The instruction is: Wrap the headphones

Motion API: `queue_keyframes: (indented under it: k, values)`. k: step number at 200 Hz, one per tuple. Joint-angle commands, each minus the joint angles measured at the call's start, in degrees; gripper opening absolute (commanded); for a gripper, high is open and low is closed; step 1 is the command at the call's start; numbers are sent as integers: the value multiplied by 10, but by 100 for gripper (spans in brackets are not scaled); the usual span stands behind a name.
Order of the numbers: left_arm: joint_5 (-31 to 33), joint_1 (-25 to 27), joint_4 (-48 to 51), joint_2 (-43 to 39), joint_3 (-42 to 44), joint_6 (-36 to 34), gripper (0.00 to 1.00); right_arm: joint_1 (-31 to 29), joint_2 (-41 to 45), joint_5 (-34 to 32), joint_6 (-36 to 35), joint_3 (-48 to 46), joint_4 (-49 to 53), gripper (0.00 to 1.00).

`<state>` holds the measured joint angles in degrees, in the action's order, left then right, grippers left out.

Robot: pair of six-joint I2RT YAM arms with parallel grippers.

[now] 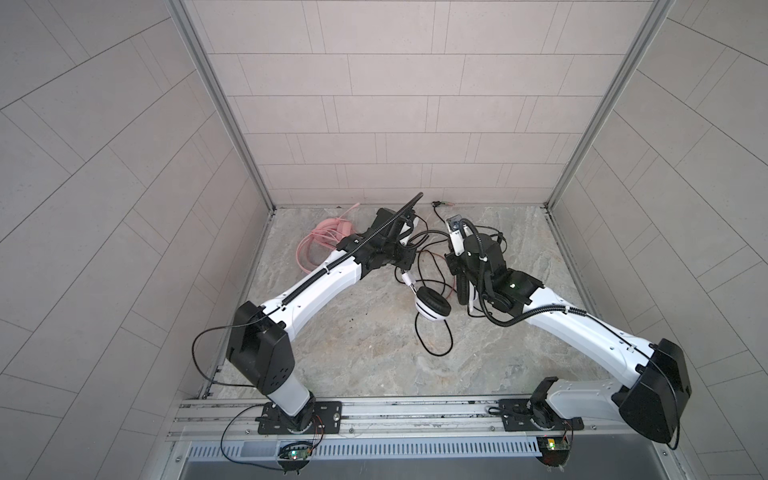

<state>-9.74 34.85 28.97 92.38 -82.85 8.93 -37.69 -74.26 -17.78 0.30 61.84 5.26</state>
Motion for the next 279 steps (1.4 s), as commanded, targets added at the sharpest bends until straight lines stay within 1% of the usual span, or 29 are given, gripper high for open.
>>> queue_keyframes:
  k: [1,14,22,39,53,83,105,116,128,159,192,216,235,254,265,268,279]
  values:
    - [5,-28,2,4,-25,12,1,11,-9,74,31,39,51,37]
    - [-10,-49,18,9,-36,20,0,21,-8,93,46,57,77,53]
    - [-18,-62,25,11,-42,25,0,31,-1,114,56,63,86,61]
    - [-32,-90,41,11,-51,30,0,60,23,158,83,69,96,69]
    - [-46,-112,52,9,-58,39,0,94,46,197,108,67,96,73]
    - [-93,-157,43,5,-61,74,0,178,67,257,148,31,87,73]
    - [-129,-189,29,1,-61,123,0,236,83,288,192,-22,67,73]
    - [-146,-202,20,-2,-61,142,0,256,88,296,203,-48,59,73]
    - [-149,-209,14,-8,-63,156,0,267,84,297,202,-66,61,73]
    - [-144,-222,-4,-22,-65,189,0,272,34,319,200,-80,76,72]
    - [-150,-237,-5,-34,-75,210,0,272,-49,369,211,-80,91,71]
    - [-173,-254,-4,-40,-82,224,0,272,-92,383,214,-77,109,70]
    - [-211,-277,-31,-41,-80,268,0,271,-113,400,206,-79,120,69]
    - [-212,-296,-45,-40,-94,316,0,270,-123,407,201,-82,128,69]
    - [-215,-303,-43,-32,-119,323,0,267,-125,413,200,-87,125,69]
    - [-215,-305,-42,-29,-128,338,0,267,-124,414,201,-89,123,69]
    - [-219,-308,-37,-16,-161,355,0,260,-123,424,201,-95,114,69]
